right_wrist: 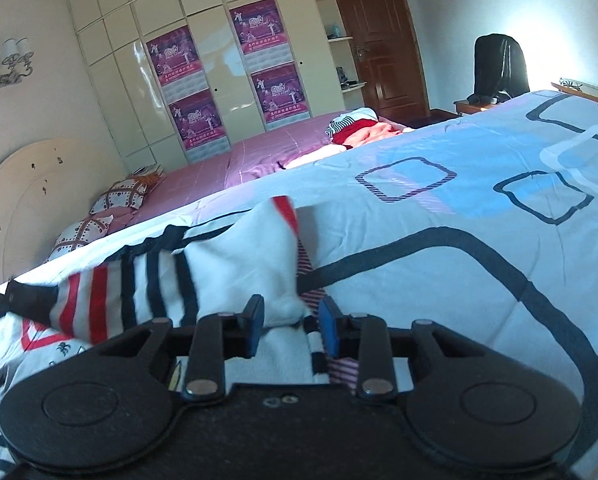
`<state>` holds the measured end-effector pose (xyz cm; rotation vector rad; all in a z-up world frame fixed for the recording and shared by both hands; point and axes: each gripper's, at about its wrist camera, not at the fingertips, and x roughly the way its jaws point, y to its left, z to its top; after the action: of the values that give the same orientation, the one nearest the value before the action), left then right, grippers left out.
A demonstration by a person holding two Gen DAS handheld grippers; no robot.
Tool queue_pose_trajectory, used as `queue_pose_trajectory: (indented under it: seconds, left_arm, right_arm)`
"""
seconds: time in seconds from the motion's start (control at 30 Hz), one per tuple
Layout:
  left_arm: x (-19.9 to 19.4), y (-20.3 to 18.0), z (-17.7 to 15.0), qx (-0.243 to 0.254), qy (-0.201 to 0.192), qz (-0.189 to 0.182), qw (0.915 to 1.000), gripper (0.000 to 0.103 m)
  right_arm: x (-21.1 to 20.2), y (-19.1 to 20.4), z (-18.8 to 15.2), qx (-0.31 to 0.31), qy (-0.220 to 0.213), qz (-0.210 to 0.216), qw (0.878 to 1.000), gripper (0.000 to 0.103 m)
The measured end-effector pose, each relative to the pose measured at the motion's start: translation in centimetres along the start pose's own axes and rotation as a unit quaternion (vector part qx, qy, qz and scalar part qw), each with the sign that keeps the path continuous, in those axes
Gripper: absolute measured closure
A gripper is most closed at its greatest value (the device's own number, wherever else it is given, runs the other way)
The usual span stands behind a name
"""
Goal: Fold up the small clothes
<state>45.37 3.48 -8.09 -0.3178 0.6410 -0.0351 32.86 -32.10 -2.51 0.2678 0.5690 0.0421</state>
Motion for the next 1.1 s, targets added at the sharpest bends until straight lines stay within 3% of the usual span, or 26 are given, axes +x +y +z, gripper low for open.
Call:
queue_pose_trajectory:
  seconds: [0.1, 0.23, 0.33, 0.5, 0.7, 0.8, 0.97, 1.0, 1.1]
  left_arm:
    - [1.0, 1.2, -1.5, -0.014, 0.031, 0.015, 0.9993, 0.098]
    - [0.8, 1.7, -3.2, -0.028, 0.027, 0.02, 0.999, 0.098]
    - [1.2, 2.0, -4.1, -0.03, 0.028, 0.03, 0.9987, 0.098]
    - [1.0, 1.8, -4.5, -0.026, 0.018, 0.034, 0.9989, 0.098]
    - [0.8, 1.1, -5.2, -0.033, -0.001, 0.053, 0.998, 0.098]
    - [0.6, 0.9, -5.5, -0.041, -0.014, 0.065, 0.997, 0.098]
    - [-0.6, 1.0, -5.8, -0.068, -0.034, 0.106, 0.9915, 0.096]
    - [-1.2, 1.2, -5.7, -0.079, -0.041, 0.123, 0.9884, 0.091]
    - [-3.0, 1.1, -4.8, -0.078, -0.089, 0.166, 0.979, 0.087]
  right_arm:
    - [2.4, -0.4, 0.6, 0.004, 0.018, -0.002, 1.0, 0.078]
    - [4.4, -0.1, 1.3, -0.013, 0.018, 0.005, 1.0, 0.075]
    - [8.3, -0.5, 0.3, -0.05, 0.098, -0.008, 0.994, 0.072]
    - [7.7, -1.1, 1.6, -0.057, 0.059, 0.022, 0.996, 0.073]
    - [11.9, -2.4, 4.9, -0.033, 0.04, 0.064, 0.997, 0.072]
    - [15.0, -2.7, 5.1, -0.032, 0.085, 0.068, 0.993, 0.091]
    - [14.4, -1.6, 5.0, -0.088, 0.073, 0.057, 0.992, 0.082]
    - [13.9, -1.8, 5.4, -0.086, 0.059, 0.064, 0.993, 0.08]
    - [13.6, -2.2, 7.0, -0.087, 0.025, 0.083, 0.992, 0.08]
